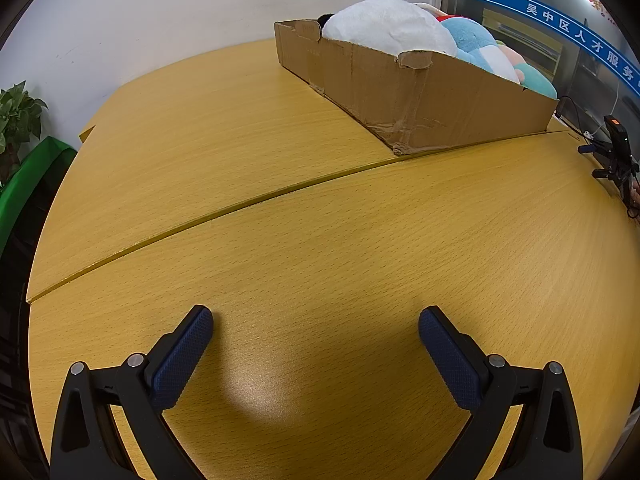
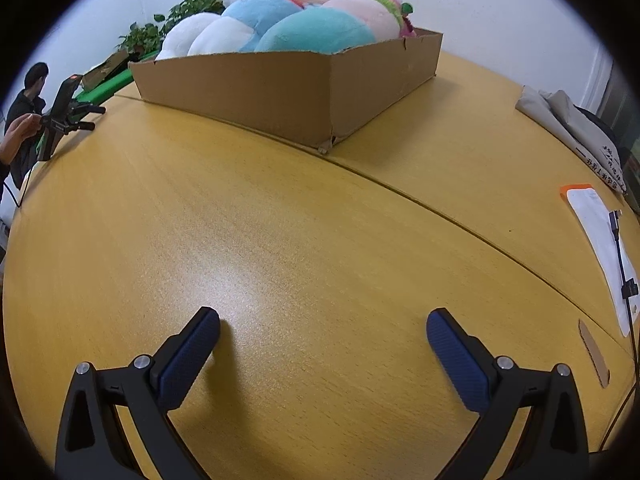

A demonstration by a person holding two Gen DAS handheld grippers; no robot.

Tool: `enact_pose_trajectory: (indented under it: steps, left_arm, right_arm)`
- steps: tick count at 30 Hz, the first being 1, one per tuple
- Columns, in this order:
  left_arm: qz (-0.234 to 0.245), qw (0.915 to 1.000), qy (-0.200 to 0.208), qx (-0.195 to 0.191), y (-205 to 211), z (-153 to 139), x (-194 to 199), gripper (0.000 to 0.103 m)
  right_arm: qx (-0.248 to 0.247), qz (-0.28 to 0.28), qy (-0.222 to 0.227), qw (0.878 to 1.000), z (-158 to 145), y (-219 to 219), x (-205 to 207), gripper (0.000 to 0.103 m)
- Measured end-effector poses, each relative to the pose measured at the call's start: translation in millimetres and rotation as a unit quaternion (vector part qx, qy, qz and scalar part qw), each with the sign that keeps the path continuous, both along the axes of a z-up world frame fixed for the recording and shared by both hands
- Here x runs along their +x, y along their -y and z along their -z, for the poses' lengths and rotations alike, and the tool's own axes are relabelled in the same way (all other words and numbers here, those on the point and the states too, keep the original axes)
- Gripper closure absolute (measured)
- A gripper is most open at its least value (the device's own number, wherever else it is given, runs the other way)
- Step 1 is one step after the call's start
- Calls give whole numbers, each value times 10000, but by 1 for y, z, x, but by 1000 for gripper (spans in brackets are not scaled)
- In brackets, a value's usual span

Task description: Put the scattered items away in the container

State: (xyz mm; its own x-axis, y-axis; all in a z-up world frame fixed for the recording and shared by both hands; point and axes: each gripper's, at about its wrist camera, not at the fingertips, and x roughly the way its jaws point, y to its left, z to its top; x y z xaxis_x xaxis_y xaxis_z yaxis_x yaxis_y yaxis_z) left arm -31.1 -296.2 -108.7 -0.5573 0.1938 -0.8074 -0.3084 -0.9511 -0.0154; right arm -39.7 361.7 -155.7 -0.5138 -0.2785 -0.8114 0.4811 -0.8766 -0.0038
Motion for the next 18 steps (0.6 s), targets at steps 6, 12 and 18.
enact_pose_trajectory:
  steps: [6,12,18]
  left_arm:
    - [2,10000,1,-2,0,0,0,0]
    - [5,10000,2,-2,1,0,0,0]
    - [7,10000,2,-2,1,0,0,0]
  right_arm:
    - [12,22,-20,10000,1,1,3,0]
    - [8,51,-18,10000,1,2,2,0]
    - [7,50,-16,10000,2,1,2,0]
